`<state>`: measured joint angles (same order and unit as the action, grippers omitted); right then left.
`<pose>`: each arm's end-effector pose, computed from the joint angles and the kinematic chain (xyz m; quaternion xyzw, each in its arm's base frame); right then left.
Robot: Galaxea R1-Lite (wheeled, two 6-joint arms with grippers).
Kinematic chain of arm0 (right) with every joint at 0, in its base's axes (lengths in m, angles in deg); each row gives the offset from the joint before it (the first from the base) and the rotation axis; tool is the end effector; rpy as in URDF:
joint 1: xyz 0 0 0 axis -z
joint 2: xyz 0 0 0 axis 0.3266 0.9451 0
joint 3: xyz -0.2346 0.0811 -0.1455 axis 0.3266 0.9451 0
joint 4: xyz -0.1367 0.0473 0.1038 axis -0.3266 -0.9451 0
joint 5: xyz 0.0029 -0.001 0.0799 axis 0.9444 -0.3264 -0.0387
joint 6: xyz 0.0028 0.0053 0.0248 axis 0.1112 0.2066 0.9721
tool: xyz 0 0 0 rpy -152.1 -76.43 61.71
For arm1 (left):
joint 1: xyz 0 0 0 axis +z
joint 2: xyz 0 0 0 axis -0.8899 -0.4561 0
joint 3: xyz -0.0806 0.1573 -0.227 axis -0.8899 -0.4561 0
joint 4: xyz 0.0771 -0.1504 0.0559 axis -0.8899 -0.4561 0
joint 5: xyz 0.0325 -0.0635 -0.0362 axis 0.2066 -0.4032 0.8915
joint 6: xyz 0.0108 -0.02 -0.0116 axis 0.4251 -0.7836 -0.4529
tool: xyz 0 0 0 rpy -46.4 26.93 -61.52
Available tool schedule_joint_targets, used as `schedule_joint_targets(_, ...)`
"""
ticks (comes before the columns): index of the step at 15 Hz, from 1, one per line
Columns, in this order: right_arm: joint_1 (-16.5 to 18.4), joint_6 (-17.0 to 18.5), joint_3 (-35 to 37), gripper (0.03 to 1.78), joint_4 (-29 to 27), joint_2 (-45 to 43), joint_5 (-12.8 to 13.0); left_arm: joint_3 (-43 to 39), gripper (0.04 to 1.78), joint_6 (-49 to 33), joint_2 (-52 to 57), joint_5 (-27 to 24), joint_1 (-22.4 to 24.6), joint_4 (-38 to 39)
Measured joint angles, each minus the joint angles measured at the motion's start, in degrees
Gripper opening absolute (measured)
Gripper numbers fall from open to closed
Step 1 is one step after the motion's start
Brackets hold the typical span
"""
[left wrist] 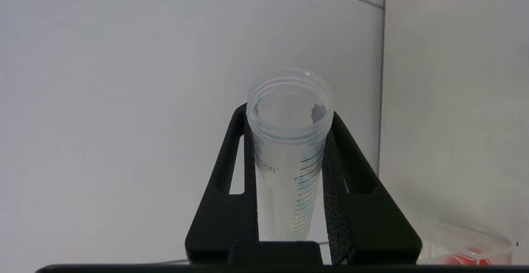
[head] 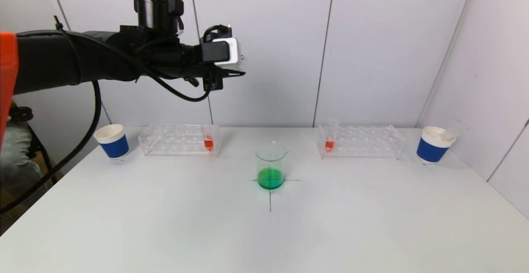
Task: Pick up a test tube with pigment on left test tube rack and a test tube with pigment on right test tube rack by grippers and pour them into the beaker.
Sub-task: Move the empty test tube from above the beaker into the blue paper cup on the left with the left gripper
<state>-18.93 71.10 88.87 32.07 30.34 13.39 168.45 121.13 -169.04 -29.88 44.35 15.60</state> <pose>-0.0211 0.0002 0.0767 -0.0043 -0.0056 -0.0012 1.0000 0.3755 -0.1387 0.2895 0.5419 -0.1574 -0.3801 0.7329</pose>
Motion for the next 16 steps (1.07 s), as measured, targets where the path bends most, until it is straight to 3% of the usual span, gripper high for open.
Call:
schedule_joint_targets(11, 0.0, 0.0, 0.0, 1.77, 0.0, 0.0, 0.0, 4.3, 0.46, -27.0, 2.7, 7.7, 8.0, -0.1)
schedule_joint_targets(16, 0.0, 0.0, 0.0, 1.77, 0.0, 0.0, 0.0, 4.3, 0.46, -42.3, 2.6, 18.7, 11.5, 5.6)
